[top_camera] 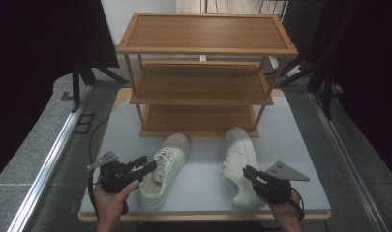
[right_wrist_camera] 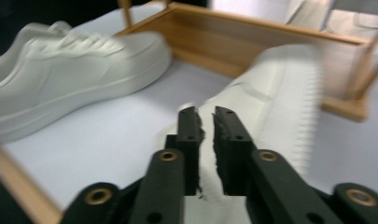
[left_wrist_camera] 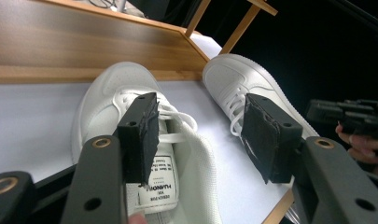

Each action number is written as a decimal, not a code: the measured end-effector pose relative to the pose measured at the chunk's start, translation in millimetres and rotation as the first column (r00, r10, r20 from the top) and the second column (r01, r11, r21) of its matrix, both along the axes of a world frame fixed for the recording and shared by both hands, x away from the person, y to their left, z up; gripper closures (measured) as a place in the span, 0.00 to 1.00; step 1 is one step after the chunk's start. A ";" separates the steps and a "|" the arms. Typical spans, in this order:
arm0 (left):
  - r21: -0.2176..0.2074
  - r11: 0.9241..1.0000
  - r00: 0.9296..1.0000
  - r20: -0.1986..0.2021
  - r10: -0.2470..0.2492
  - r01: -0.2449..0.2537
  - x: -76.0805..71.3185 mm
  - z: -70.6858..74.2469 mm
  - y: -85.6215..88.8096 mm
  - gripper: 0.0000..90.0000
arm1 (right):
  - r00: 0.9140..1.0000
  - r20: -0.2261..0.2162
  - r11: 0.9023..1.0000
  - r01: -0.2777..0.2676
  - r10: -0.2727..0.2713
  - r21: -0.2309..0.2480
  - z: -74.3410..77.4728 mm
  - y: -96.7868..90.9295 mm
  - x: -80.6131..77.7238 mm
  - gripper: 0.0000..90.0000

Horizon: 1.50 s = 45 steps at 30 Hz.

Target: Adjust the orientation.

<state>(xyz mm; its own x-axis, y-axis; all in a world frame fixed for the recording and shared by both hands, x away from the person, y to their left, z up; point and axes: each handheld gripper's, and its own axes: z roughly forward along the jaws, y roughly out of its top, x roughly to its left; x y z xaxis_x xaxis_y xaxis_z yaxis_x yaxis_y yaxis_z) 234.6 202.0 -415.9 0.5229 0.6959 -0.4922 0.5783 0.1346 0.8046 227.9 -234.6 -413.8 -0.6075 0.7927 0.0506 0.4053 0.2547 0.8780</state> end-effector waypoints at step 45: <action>-0.028 0.999 0.998 -0.055 0.024 -0.025 -0.8 -8.9 -0.5 0.51 | 0.998 -0.054 0.999 -0.040 0.040 -0.001 -11.3 -18.6 -15.9 1.00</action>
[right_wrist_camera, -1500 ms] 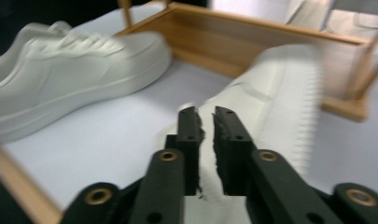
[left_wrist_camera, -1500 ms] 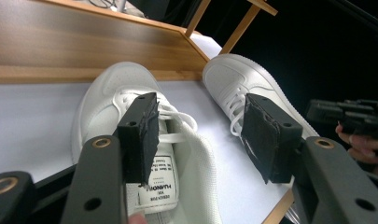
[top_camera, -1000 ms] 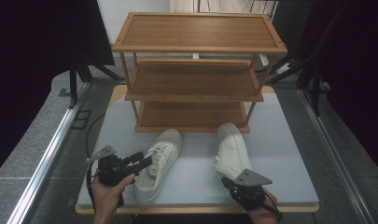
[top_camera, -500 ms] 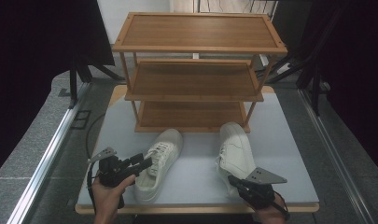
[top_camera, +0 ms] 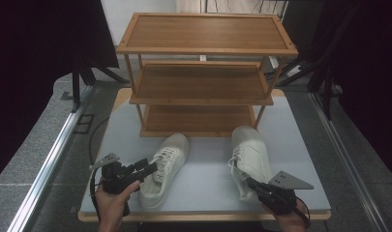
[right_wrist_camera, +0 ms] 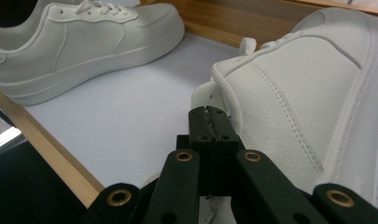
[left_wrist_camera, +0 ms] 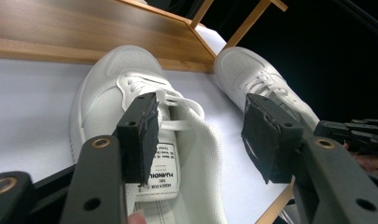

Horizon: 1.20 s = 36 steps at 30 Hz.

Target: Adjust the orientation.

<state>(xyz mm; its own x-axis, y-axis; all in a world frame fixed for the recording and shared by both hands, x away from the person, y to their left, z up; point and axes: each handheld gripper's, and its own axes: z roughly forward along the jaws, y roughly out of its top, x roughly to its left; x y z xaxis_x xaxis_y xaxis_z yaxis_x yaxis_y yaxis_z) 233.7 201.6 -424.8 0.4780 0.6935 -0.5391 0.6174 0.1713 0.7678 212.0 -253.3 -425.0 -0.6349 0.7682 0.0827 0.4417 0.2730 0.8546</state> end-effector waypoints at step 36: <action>-0.012 1.000 1.000 -0.022 -0.014 0.013 1.7 -5.5 -3.9 0.51 | 0.993 0.027 0.993 0.112 -0.113 0.038 7.1 -36.3 -13.7 1.00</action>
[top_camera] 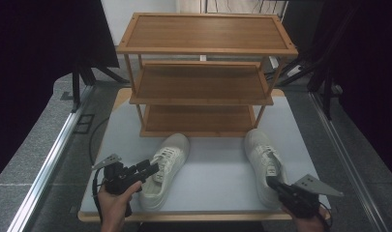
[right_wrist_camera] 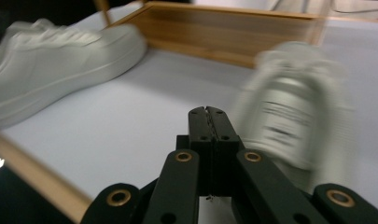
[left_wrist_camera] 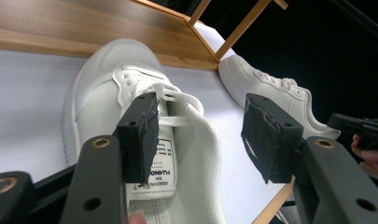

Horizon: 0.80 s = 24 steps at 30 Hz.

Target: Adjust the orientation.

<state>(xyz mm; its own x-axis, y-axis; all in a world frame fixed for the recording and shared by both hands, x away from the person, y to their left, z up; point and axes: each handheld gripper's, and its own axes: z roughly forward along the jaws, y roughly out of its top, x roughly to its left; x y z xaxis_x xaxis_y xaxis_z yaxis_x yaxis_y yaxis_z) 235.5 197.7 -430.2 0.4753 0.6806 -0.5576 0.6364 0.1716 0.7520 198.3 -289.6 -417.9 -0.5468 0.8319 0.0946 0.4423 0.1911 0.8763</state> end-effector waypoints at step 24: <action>-0.005 1.000 1.000 -0.008 -0.007 0.007 0.4 -0.8 0.9 0.51 | 0.997 -0.053 0.989 0.045 -0.053 -0.144 -18.4 -3.0 -4.2 1.00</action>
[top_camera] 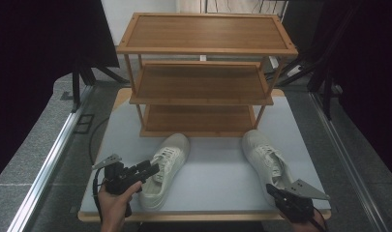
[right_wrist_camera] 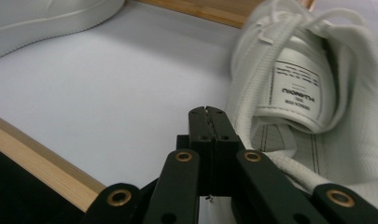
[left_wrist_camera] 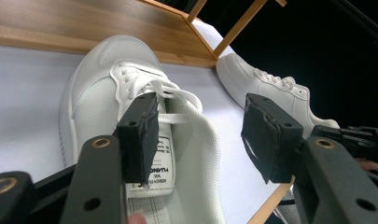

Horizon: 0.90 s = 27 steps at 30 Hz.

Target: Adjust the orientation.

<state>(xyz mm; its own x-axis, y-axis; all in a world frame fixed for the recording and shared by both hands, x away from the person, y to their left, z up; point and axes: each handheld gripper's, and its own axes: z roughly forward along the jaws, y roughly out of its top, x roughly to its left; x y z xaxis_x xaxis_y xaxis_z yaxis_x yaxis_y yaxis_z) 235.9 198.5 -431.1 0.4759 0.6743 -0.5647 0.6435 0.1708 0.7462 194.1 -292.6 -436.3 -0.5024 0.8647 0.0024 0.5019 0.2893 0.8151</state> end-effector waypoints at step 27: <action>-0.048 0.998 1.000 0.008 -0.027 0.027 -2.6 0.1 -3.7 0.51 | 0.999 0.027 0.994 0.035 -0.038 0.103 7.2 -32.4 1.5 0.94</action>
